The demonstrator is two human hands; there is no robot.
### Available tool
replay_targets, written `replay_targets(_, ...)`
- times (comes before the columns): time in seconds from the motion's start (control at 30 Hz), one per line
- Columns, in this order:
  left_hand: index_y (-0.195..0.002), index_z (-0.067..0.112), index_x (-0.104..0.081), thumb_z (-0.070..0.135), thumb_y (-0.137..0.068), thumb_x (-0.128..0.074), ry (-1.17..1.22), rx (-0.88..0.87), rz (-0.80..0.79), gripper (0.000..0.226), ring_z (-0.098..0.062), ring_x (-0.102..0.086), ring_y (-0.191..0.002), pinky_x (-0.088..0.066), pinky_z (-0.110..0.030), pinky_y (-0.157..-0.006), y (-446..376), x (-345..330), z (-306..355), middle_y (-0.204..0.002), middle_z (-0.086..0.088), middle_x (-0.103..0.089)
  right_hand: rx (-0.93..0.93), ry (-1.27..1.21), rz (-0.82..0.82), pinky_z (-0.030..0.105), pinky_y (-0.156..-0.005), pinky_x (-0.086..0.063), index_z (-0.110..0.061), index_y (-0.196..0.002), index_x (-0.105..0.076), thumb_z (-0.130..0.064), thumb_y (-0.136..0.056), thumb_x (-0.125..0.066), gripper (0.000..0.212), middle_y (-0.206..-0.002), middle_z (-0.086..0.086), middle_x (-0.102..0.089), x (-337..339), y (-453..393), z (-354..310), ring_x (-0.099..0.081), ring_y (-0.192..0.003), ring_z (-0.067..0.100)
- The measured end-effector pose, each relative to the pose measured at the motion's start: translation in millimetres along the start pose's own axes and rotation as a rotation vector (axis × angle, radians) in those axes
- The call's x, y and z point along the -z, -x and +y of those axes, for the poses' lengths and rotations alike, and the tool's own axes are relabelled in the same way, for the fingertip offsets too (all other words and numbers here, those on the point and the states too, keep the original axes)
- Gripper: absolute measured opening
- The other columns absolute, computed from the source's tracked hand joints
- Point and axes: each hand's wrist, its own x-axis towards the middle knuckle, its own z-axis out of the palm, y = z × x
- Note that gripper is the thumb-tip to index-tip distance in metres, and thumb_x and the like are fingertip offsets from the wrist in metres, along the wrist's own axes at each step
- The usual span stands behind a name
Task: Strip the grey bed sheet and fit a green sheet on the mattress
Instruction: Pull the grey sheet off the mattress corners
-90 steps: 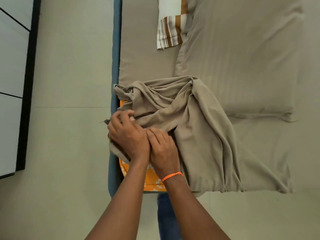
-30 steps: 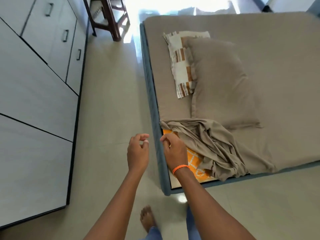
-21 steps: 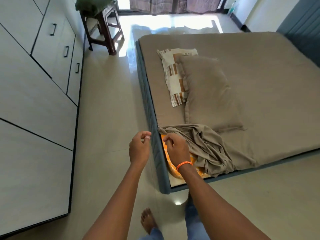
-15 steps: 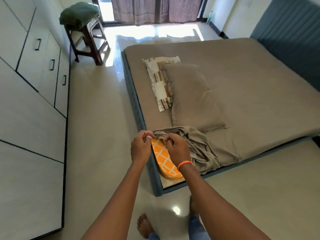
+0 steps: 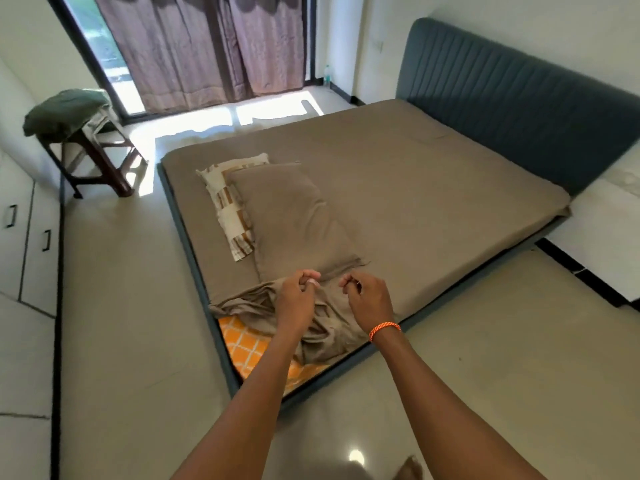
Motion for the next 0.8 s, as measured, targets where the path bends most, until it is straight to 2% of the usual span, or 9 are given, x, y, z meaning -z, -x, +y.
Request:
replay_targets(0.17, -0.093, 0.032, -0.073, 0.009, -0.099, -0.058, 0.018, -0.051, -0.141, 0.029, -0.009, -0.071, -0.085, -0.061, -0.051, -0.085, -4, -151, 56, -0.089, 0.009, -0.075, -0.084, 0.005, 0.039, 0.039, -0.061, -0.056, -0.027, -0.079, -0.069, -0.009, -0.089, -0.052, 0.027, -0.07, -0.009, -0.068, 120, -32, 86, -0.064, -0.062, 0.01)
replay_targets(0.33, -0.095, 0.036, -0.072, 0.012, -0.099, -0.055, 0.049, -0.112, -0.229, 0.029, -0.011, -0.071, -0.089, -0.06, -0.053, -0.086, -8, -274, 117, -0.097, 0.009, -0.074, -0.133, 0.007, 0.048, 0.027, -0.06, -0.05, -0.025, -0.08, -0.071, -0.006, -0.091, -0.052, 0.03, -0.072, -0.011, -0.069, 222, -59, 151, -0.062, -0.065, 0.003)
replay_targets(0.43, -0.097, 0.034, -0.071, 0.011, -0.101, -0.054, 0.019, -0.102, -0.281, 0.029, -0.014, -0.07, -0.089, -0.06, -0.047, -0.089, -8, -335, 156, -0.099, 0.01, -0.073, -0.16, -0.004, 0.087, 0.02, -0.059, -0.047, -0.024, -0.081, -0.073, -0.005, -0.093, -0.053, 0.03, -0.074, -0.012, -0.07, 274, -78, 182, -0.063, -0.069, 0.001)
replay_targets(0.53, -0.099, 0.031, -0.072, 0.009, -0.101, -0.053, -0.002, -0.111, -0.32, 0.029, -0.013, -0.069, -0.091, -0.06, -0.045, -0.091, -21, -398, 186, -0.099, 0.01, -0.073, -0.186, -0.036, 0.131, 0.025, -0.063, -0.051, -0.026, -0.081, -0.073, -0.006, -0.094, -0.054, 0.03, -0.077, -0.013, -0.07, 320, -109, 218, -0.065, -0.072, 0.002)
replay_targets(0.6, -0.099, 0.029, -0.073, 0.008, -0.1, -0.053, -0.019, -0.118, -0.342, 0.029, -0.011, -0.068, -0.096, -0.058, -0.042, -0.092, -35, -440, 197, -0.099, 0.011, -0.074, -0.183, -0.03, 0.179, 0.028, -0.068, -0.053, -0.026, -0.08, -0.072, -0.007, -0.095, -0.054, 0.03, -0.086, -0.015, -0.069, 345, -131, 244, -0.064, -0.079, 0.002)
replay_targets(0.67, -0.097, 0.029, -0.073, 0.007, -0.098, -0.054, -0.042, -0.114, -0.365, 0.028, -0.01, -0.068, -0.098, -0.057, -0.038, -0.092, -53, -489, 206, -0.099, 0.013, -0.074, -0.187, -0.01, 0.213, 0.026, -0.066, -0.05, -0.026, -0.081, -0.071, -0.008, -0.097, -0.052, 0.03, -0.095, -0.014, -0.063, 369, -157, 277, -0.061, -0.081, 0.002)
replay_targets(0.73, -0.096, 0.028, -0.073, 0.008, -0.098, -0.056, -0.047, -0.116, -0.386, 0.026, -0.007, -0.068, -0.097, -0.057, -0.035, -0.089, -74, -533, 214, -0.098, 0.013, -0.075, -0.195, 0.036, 0.215, 0.023, -0.061, -0.045, -0.024, -0.083, -0.071, -0.012, -0.1, -0.051, 0.029, -0.097, -0.012, -0.054, 391, -186, 306, -0.057, -0.078, 0.003)
replay_targets(0.8, -0.093, 0.029, -0.073, 0.008, -0.098, -0.057, -0.048, -0.123, -0.416, 0.026, -0.005, -0.068, -0.093, -0.056, -0.031, -0.083, -100, -586, 222, -0.094, 0.014, -0.075, -0.21, 0.076, 0.185, 0.024, -0.061, -0.044, -0.025, -0.085, -0.07, -0.015, -0.102, -0.049, 0.029, -0.097, -0.011, -0.048, 416, -224, 341, -0.055, -0.078, 0.002)
